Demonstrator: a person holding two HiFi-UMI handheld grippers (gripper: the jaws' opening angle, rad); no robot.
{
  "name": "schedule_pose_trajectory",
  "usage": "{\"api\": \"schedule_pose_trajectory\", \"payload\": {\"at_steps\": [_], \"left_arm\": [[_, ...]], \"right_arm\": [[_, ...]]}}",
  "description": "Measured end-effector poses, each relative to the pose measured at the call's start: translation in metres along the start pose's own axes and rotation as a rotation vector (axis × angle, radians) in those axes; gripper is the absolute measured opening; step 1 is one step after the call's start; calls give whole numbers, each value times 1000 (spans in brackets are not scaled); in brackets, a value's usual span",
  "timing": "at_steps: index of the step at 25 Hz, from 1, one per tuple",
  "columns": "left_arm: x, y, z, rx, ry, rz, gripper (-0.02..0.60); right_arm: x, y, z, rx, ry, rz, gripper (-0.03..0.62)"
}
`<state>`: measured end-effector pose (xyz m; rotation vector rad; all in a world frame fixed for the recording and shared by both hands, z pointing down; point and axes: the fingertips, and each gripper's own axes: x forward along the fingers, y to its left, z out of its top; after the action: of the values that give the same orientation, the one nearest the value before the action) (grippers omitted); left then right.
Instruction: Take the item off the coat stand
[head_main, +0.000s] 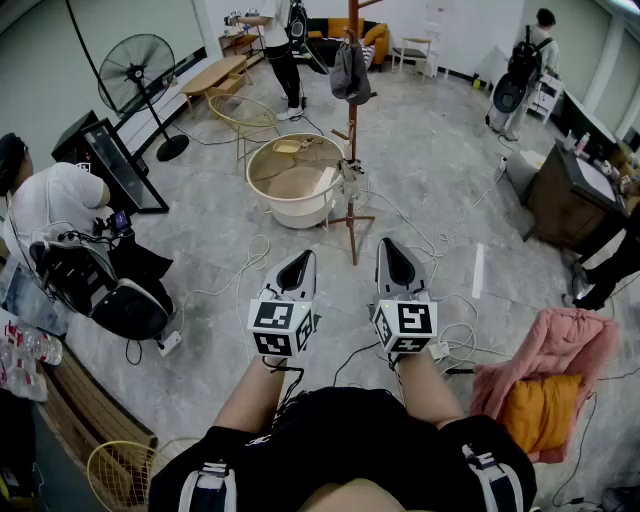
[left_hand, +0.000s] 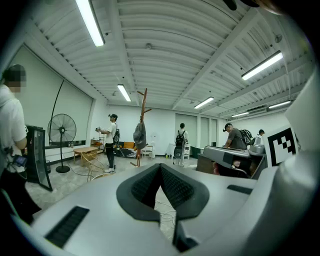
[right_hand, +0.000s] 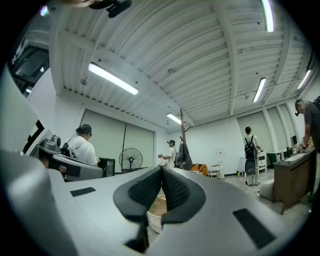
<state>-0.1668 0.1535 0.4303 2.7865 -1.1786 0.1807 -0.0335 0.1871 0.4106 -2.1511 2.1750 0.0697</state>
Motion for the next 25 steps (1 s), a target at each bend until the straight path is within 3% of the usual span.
{"api": "schedule_pose_trajectory", "payload": {"at_steps": [6,25], "left_arm": [[3,-18,13,11,-9,1,15],[11,-72,-11,8,-5,9,15]], "right_arm": [[-11,-16,13,31,-24,-11,15],[-42,-48,-6,27,-2,29,15]]}}
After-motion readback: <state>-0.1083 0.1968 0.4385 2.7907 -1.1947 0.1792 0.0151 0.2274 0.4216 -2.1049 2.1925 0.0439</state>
